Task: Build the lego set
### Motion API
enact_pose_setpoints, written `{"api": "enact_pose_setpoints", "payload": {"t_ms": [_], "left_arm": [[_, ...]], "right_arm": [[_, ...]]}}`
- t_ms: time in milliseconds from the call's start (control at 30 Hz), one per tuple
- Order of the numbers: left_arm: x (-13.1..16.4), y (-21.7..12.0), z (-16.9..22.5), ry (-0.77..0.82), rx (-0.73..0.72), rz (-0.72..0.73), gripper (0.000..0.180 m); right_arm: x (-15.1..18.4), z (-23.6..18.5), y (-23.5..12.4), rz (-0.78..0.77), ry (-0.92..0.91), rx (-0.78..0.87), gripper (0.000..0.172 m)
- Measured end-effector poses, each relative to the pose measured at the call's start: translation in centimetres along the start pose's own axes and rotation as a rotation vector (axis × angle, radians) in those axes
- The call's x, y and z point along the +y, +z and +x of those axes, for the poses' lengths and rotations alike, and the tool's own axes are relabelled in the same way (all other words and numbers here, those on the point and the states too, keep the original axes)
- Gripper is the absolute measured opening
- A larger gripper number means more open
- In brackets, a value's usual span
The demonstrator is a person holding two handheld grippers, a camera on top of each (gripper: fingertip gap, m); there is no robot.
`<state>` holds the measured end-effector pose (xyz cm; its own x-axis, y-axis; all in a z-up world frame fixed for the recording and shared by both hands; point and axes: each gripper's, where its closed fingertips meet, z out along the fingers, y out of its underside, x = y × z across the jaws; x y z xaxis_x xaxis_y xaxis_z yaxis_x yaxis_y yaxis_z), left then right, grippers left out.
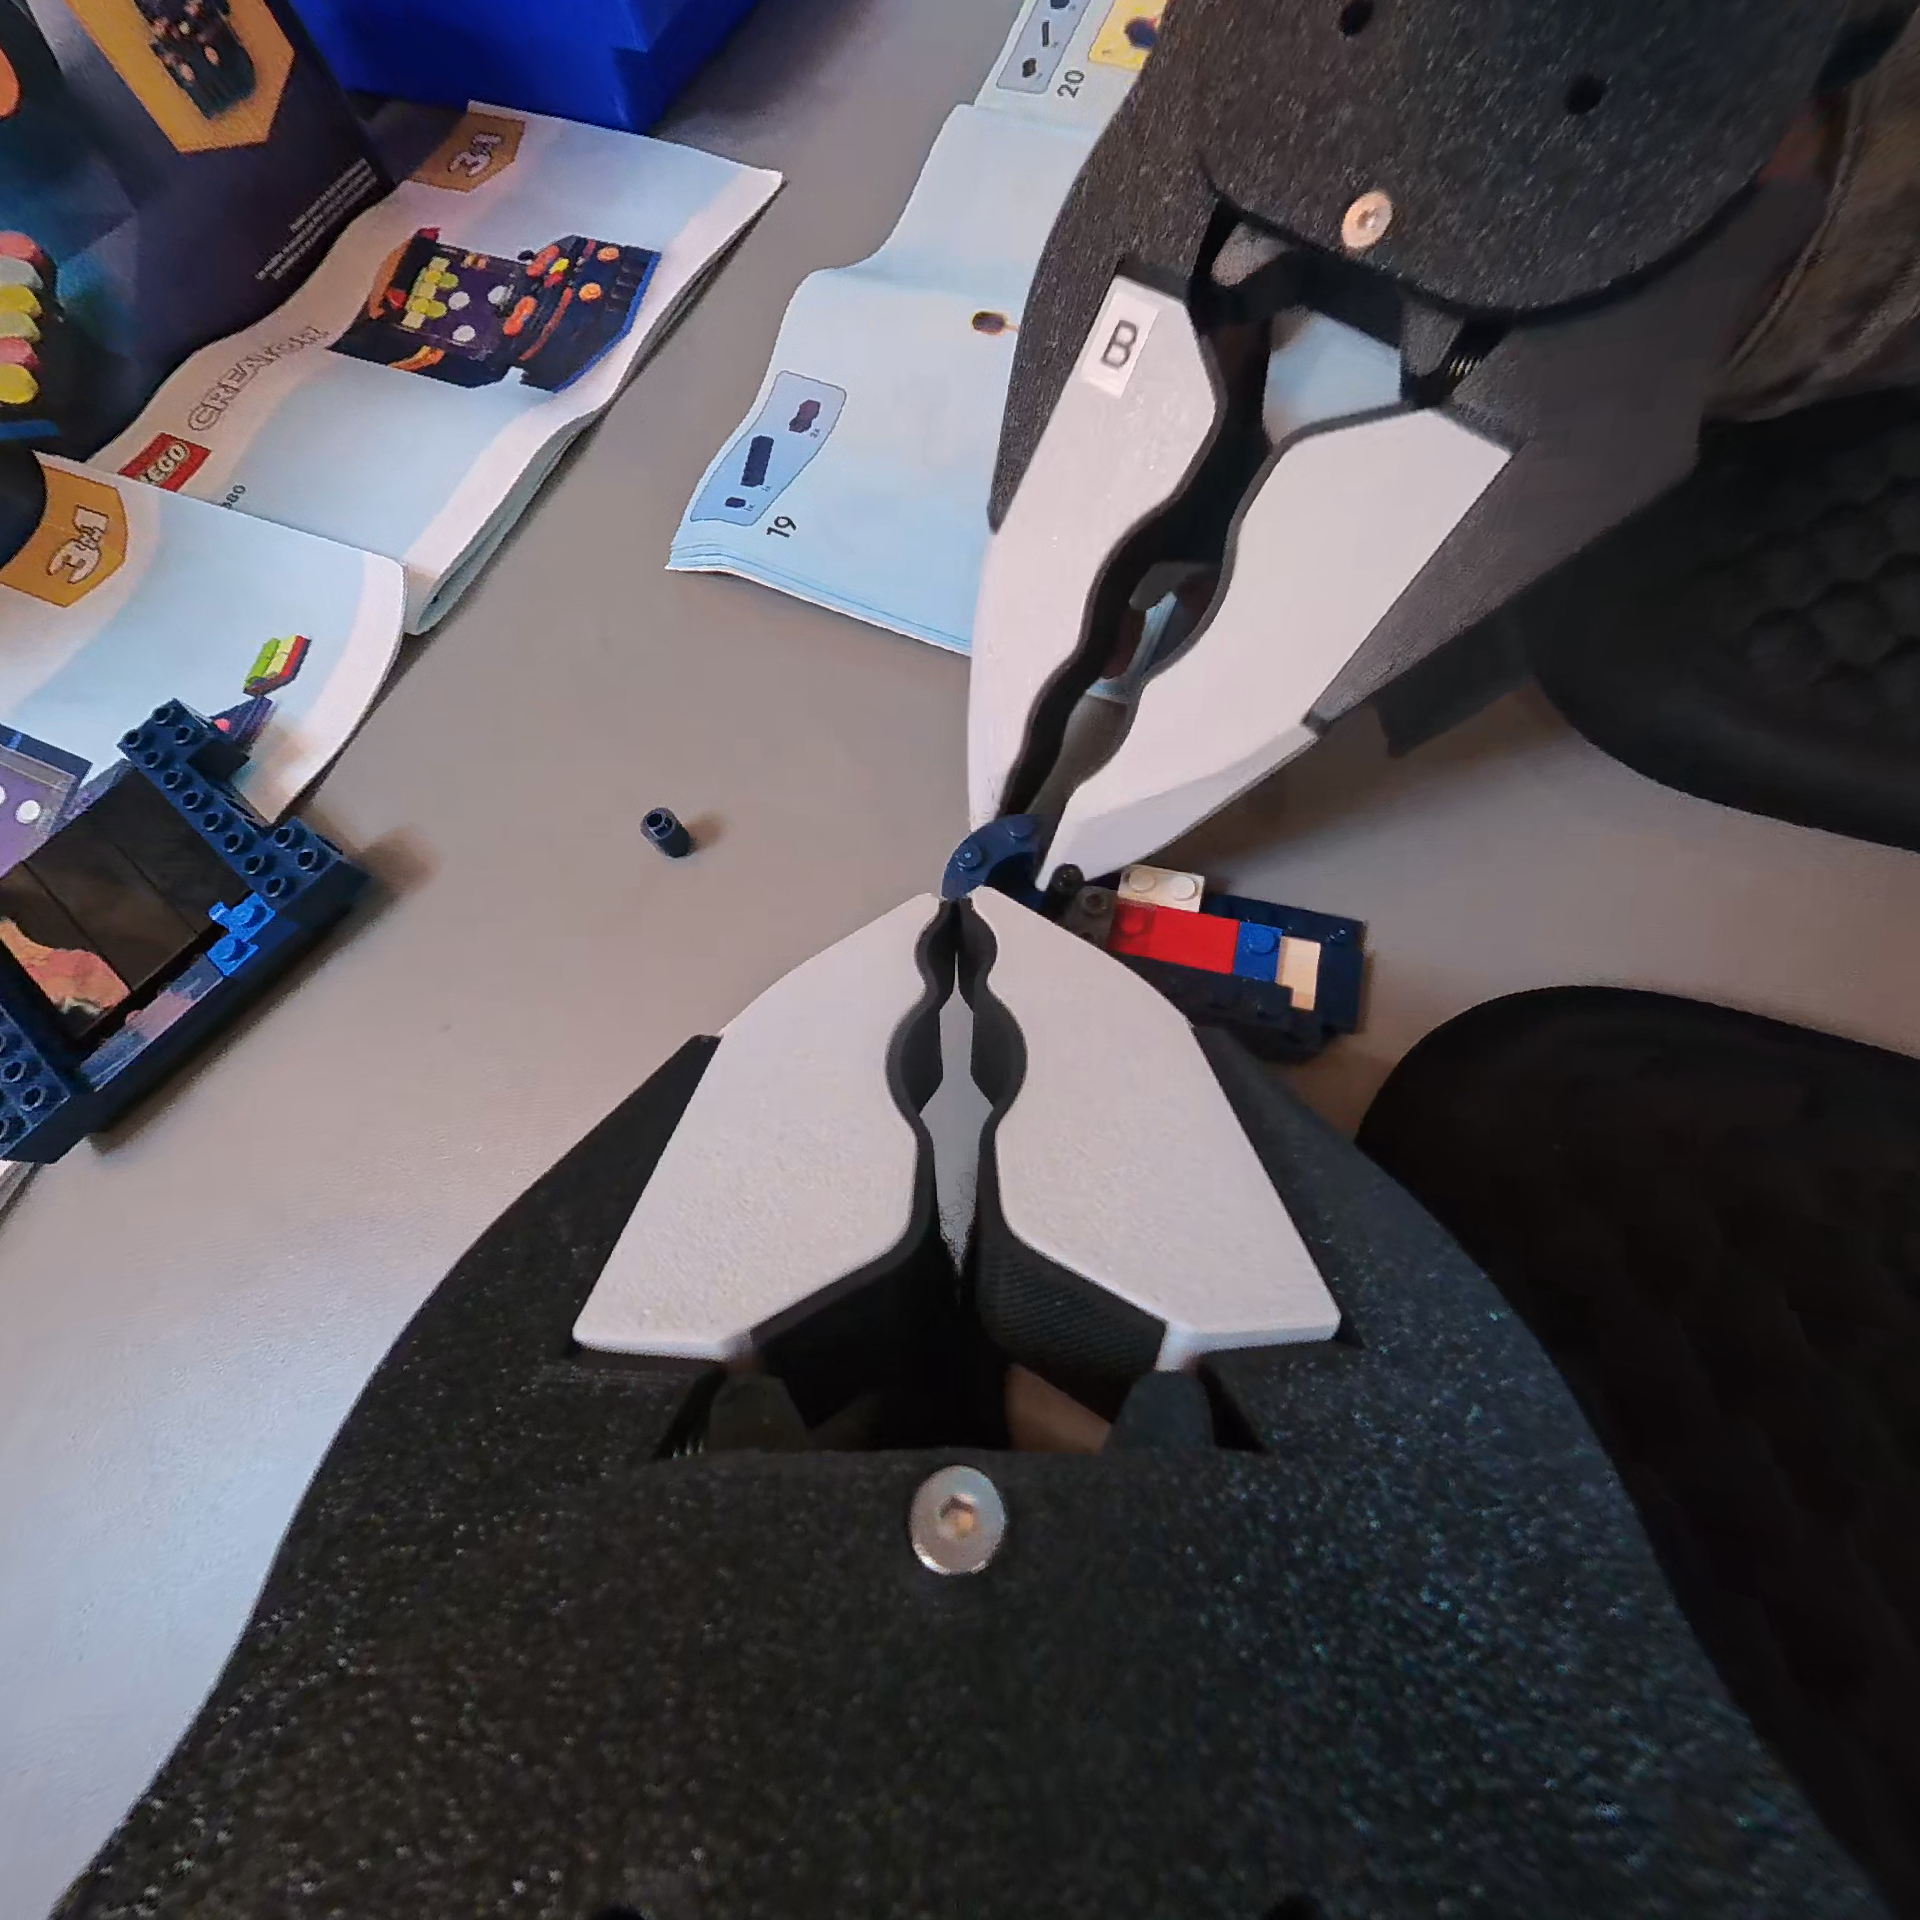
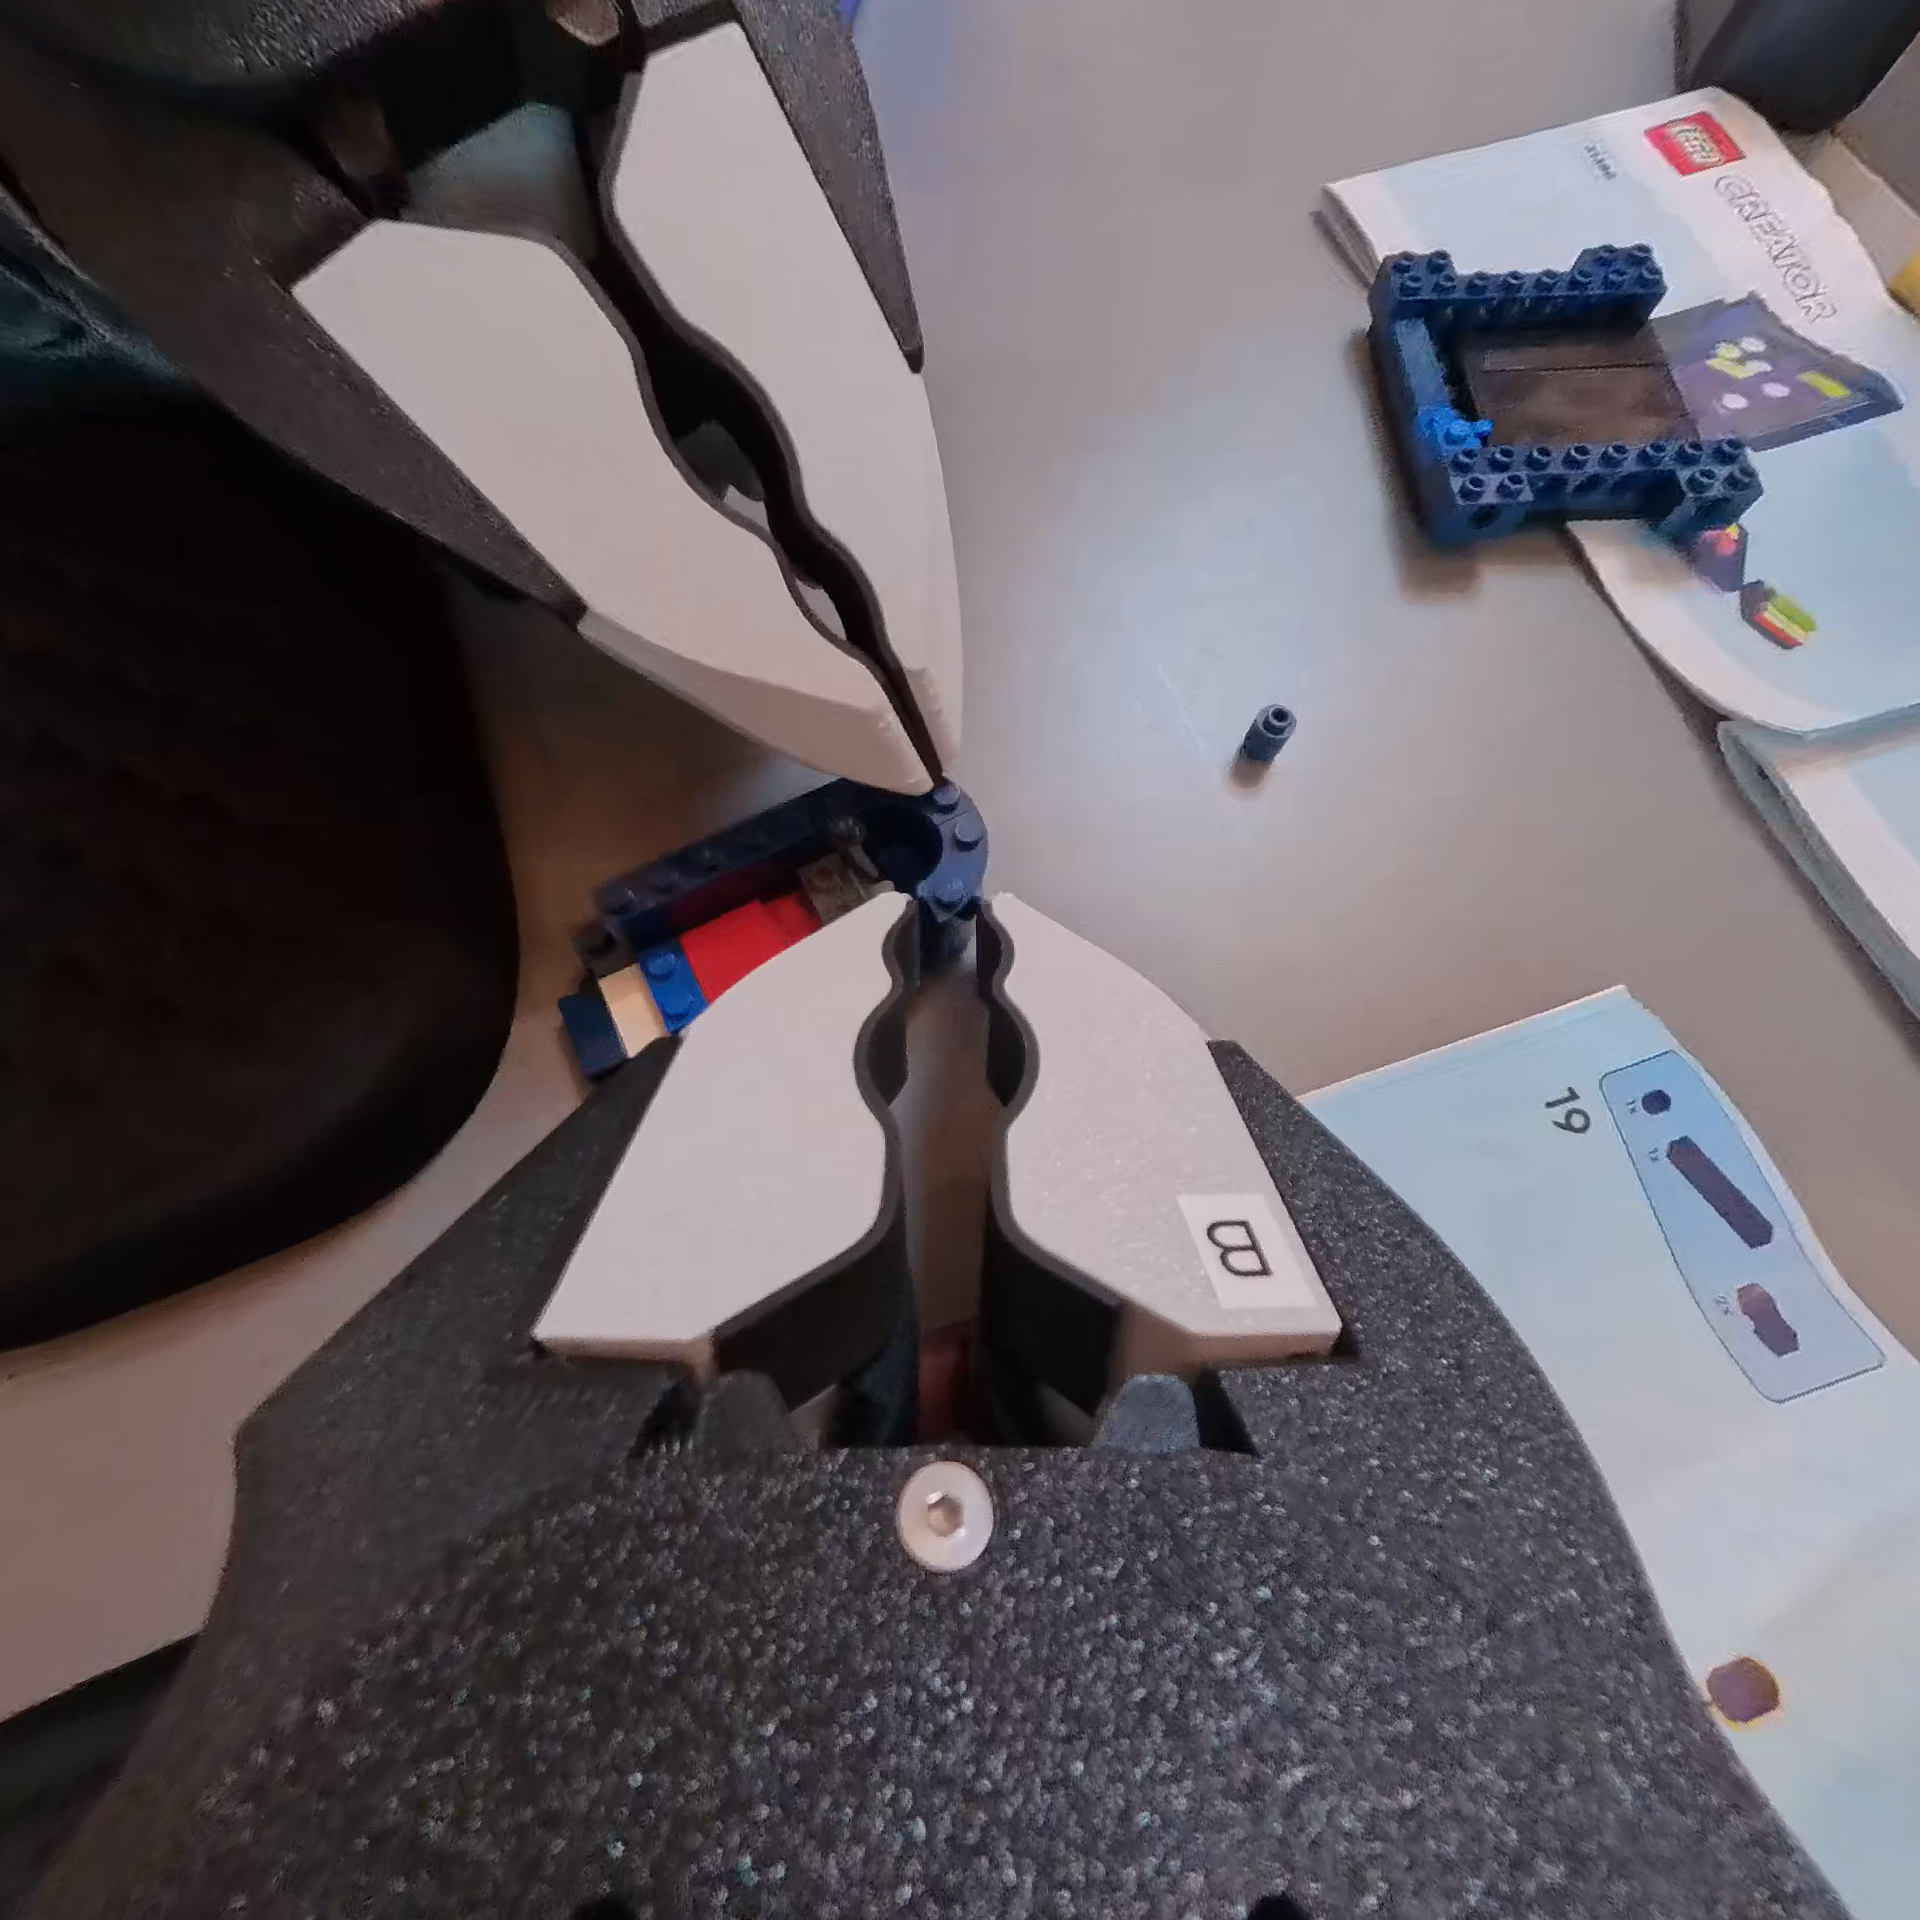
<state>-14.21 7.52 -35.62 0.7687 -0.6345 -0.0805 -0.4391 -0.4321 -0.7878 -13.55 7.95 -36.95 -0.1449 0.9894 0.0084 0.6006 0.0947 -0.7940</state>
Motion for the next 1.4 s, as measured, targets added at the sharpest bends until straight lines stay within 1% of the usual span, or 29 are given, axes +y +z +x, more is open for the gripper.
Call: {"api": "enact_pose_setpoints", "payload": {"t_ms": [100,200,267,367,567,933,1067,1333,1400], "left_arm": [[0.0,0.0,0.2,0.002,0.001,0.004,0.0],[0.0,0.0,0.2,0.0,0.004,0.008,0.0],[0.0,-0.1,0.2,0.0,0.004,0.009,0.0],[0.0,-0.1,0.2,-0.001,0.007,0.01,0.0],[0.0,-0.1,0.3,-0.005,0.01,0.013,0.0],[0.0,-0.1,0.2,-0.025,0.02,0.031,0.0],[-0.1,-0.1,0.2,-0.026,0.02,0.038,0.0],[0.0,-0.1,0.1,-0.038,0.022,0.049,0.0],[-0.1,-0.1,0.2,-0.033,0.019,0.048,0.0]], "right_arm": [[-0.3,0.0,-0.3,0.031,0.034,0.002,0.011],[-0.4,0.5,-0.7,0.055,0.086,-0.002,0.021],[-0.4,0.8,-1.0,0.072,0.107,-0.01,0.023],[-0.7,0.8,-1.3,0.106,0.125,-0.031,0.022],[-0.8,0.8,-1.4,0.11,0.106,-0.014,0.021],[-1.3,0.9,-1.7,0.151,0.125,-0.021,0.022],[-1.5,1.0,-1.8,0.171,0.128,-0.015,0.015],[-1.1,0.3,-1.2,0.12,0.114,-0.045,0.015],[-0.8,0.2,-1.0,0.098,0.117,-0.056,0.012]]}}
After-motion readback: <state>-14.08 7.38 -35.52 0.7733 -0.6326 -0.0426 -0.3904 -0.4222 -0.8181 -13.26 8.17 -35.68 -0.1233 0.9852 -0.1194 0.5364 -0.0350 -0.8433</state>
